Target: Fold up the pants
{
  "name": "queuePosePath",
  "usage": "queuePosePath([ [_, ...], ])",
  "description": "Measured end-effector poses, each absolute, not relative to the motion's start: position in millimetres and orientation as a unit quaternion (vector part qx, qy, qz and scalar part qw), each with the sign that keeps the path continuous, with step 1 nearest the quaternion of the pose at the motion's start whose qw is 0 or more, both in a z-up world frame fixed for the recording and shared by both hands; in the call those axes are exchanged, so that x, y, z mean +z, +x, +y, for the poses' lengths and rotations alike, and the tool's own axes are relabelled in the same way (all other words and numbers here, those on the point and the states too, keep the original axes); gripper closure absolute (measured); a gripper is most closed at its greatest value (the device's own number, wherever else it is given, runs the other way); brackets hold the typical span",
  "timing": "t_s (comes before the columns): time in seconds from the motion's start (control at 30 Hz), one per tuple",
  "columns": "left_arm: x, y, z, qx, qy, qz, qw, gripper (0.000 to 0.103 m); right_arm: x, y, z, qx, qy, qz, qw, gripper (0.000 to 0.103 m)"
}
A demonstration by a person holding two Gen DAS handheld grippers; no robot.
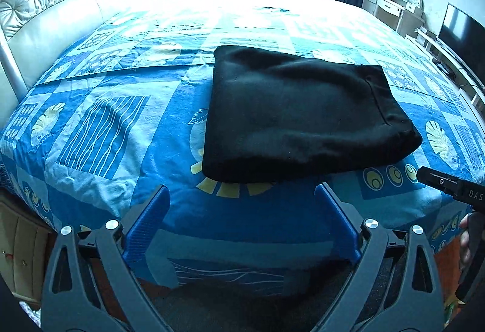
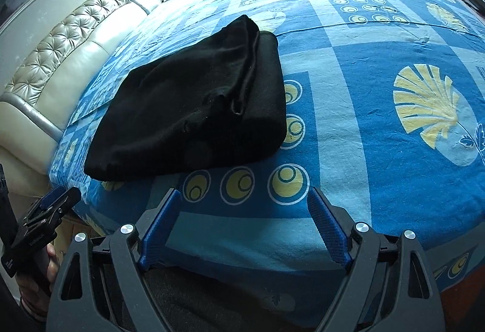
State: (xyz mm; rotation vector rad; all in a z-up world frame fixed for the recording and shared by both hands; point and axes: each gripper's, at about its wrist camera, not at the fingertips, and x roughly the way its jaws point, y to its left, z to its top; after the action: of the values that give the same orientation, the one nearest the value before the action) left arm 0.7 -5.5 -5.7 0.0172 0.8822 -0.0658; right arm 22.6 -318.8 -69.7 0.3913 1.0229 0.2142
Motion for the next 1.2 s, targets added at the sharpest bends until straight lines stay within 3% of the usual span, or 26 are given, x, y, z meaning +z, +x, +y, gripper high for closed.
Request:
queuePosePath([
  [1.2, -11.8, -0.9, -16.2, -0.024, 0.035, 0.437, 0.899, 0.006, -67.7, 15.0, -311.1, 0.087, 0.164, 0.478, 0.859, 0.019],
])
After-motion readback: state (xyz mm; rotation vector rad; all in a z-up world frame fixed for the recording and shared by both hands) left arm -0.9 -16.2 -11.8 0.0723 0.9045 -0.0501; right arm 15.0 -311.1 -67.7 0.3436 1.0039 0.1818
